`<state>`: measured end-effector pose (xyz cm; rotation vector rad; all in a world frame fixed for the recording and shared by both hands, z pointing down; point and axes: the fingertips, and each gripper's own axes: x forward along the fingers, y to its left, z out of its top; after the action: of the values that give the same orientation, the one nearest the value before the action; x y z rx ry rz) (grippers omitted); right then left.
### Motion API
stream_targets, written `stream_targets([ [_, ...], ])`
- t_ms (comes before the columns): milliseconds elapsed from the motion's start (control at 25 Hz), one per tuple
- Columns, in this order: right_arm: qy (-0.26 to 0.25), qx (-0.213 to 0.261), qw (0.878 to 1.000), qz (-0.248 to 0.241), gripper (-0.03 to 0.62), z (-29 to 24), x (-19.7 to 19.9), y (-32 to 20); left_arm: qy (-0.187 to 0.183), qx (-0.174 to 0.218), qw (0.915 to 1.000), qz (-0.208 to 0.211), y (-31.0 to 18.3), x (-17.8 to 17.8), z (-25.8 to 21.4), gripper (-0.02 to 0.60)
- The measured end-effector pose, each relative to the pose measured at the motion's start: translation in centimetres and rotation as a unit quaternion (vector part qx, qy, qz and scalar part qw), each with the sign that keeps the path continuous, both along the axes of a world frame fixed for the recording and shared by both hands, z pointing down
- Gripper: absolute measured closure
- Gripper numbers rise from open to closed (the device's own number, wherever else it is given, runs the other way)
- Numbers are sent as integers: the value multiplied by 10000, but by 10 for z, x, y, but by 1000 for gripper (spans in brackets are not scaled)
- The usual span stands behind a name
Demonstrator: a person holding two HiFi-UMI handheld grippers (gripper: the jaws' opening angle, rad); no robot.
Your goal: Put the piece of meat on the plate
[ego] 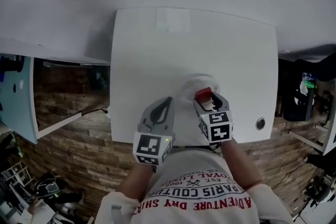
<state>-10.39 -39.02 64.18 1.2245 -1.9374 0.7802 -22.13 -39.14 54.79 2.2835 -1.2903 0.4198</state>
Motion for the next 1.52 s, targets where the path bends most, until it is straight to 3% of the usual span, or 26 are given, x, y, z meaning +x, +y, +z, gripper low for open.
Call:
stream_targets([
  [200, 245, -292, 9992, 82, 315, 16, -2, -2, 25, -132, 9999, -1, 1, -9, 10, 574],
  [520, 290, -360, 9988, 172, 318, 29, -7, -6, -42, -247, 9997, 15, -3, -20, 23, 574],
  [880, 114, -217, 9993, 284, 316, 24, -8, -10, -96, -209, 9997, 8, -5, -23, 19, 574],
  [1040, -75, 152, 9991, 376, 325, -4, -5, -16, -116, -58, 9999, 43, -9, -19, 8, 574],
  [1160, -121, 562, 9970, 510, 461, -35, 3, -23, -96, 93, 9999, 77, -11, -11, -5, 574],
  [1360, -364, 1134, 9910, 615, 544, -87, 12, -24, -27, 406, 9990, 209, -11, 7, -35, 574],
  [1520, -894, 1740, 9785, 656, 582, -135, 14, -22, -40, 816, 9964, 216, -14, 11, -68, 574],
])
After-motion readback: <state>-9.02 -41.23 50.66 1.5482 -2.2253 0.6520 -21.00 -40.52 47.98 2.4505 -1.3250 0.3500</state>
